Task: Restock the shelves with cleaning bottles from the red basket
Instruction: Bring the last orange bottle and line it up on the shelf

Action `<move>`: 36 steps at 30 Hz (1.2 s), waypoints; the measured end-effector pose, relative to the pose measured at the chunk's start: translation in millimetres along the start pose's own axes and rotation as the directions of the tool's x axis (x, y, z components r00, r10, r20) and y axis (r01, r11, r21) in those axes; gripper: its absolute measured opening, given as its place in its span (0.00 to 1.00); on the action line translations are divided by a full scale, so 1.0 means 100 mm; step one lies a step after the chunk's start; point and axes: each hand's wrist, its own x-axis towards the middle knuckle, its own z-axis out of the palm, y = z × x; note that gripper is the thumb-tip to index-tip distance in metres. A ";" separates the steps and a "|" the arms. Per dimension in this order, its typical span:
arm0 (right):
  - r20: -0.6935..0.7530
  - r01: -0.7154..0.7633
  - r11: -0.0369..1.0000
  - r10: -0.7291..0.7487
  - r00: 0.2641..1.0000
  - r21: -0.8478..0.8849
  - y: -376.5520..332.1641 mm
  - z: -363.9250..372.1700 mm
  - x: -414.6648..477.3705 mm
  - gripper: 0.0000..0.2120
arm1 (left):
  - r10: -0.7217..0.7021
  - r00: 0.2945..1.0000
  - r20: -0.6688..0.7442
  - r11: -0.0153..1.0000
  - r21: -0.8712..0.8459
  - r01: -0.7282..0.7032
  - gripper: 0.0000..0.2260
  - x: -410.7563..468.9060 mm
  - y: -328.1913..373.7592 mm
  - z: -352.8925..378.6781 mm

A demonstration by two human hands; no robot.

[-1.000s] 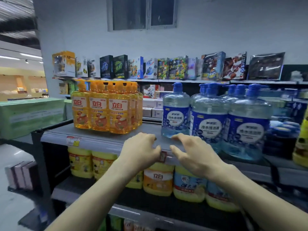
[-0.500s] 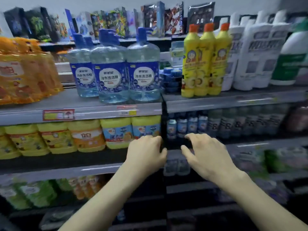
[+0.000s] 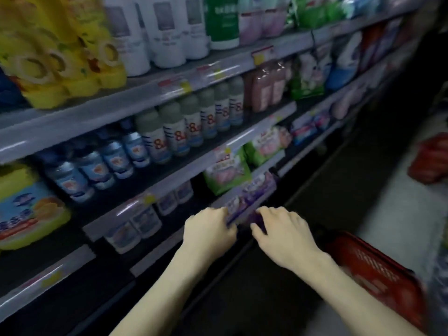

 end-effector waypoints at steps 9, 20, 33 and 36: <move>0.088 -0.387 0.922 0.386 0.918 -0.001 1.02 0.55 -0.26 0.23 | 0.287 0.910 0.299 0.952 0.018 -0.306 0.17 0.58 0.84 0.82; 0.252 -0.636 0.770 0.605 0.755 0.056 2.27 1.21 -0.65 0.21 | 0.454 0.731 0.509 0.851 -0.006 -0.524 0.19 1.03 2.15 1.92; 0.411 -0.666 0.742 0.585 0.699 0.078 4.10 1.60 -0.43 0.19 | 0.356 0.624 0.696 0.833 0.065 -0.549 0.21 1.80 3.65 2.91; 0.441 -0.662 0.745 0.569 0.694 0.079 4.36 1.75 -0.27 0.19 | 0.355 0.593 0.723 0.822 0.061 -0.567 0.20 1.99 3.82 3.10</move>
